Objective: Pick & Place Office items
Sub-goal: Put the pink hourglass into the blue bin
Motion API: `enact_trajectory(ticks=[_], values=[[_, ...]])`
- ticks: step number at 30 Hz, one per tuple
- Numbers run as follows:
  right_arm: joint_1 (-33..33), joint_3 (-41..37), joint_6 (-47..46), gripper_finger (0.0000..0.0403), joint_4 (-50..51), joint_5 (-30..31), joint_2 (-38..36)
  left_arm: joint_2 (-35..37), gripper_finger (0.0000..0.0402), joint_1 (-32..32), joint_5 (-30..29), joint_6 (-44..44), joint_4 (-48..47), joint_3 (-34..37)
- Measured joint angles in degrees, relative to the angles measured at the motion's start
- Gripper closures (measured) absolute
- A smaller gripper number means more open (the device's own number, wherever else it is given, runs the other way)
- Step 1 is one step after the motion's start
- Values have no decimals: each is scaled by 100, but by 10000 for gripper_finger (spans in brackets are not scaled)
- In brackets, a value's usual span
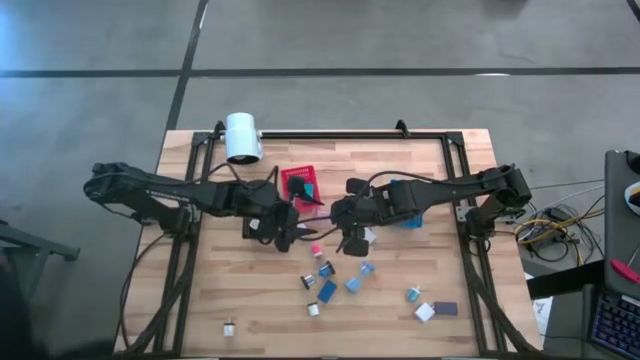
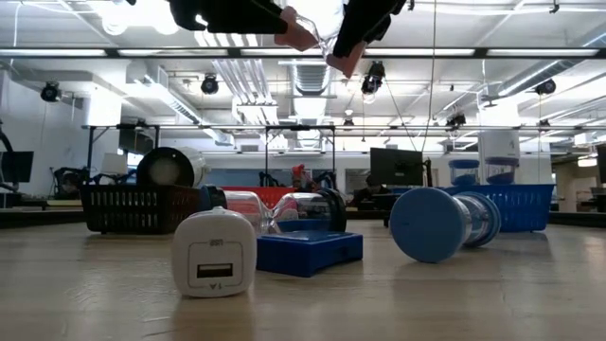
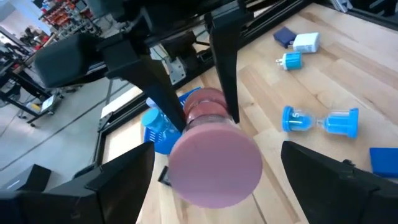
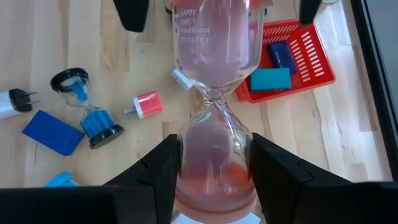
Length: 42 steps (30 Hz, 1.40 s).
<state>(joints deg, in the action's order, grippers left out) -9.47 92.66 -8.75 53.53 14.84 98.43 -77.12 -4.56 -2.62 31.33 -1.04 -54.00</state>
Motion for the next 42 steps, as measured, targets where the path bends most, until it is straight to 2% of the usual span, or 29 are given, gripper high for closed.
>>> enact_trajectory(ticks=[4, 7, 17, 27, 36, 40, 42], values=[[0, 0, 2, 243, -28, -10, 0, 17, 52, 8, 5, 29, -41, -2], [0, 0, 7, 243, -38, -10, 0, -5, 69, 44, 1, 43, -55, 0], [0, -2, 20, 243, -34, -34, 0, 2, 197, 59, 25, -28, -14, -42], [0, -9, 173, 226, -56, -1, -21, 18, 200, 59, 127, 1, -72, -42], [-1, -9, 431, 160, -255, 314, -409, 435, 200, 85, 132, -53, -271, -4], [0, -22, 446, 135, -236, 363, -694, 801, 200, 84, 188, -228, -431, 101], [-6, -68, 476, 128, -321, 578, -842, 1099, 200, 86, 198, -343, -458, 210]])
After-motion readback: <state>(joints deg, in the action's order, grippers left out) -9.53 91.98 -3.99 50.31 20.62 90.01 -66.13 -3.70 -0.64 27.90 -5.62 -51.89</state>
